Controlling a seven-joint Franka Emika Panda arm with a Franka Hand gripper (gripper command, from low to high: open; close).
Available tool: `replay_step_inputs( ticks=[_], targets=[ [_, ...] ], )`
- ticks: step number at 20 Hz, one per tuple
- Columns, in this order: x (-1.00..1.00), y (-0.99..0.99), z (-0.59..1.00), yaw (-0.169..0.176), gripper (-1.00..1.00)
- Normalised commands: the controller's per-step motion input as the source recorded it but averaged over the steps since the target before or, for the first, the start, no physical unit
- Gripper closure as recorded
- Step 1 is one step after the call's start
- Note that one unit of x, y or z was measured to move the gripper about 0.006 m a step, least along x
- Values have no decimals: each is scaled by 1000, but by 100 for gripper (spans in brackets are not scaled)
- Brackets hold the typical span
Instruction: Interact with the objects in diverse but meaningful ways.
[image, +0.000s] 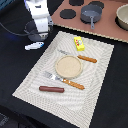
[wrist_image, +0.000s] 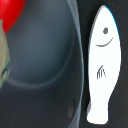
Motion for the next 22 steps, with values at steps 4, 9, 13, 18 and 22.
replay_step_inputs(
  ticks=[4,9,13,18,22],
  targets=[
    [-2,-84,-219,28,-100],
    [-1,-69,-207,30,-100],
    [0,-76,-149,31,100],
    [0,-78,-133,30,100],
    [0,-99,-144,30,100]
  ],
)
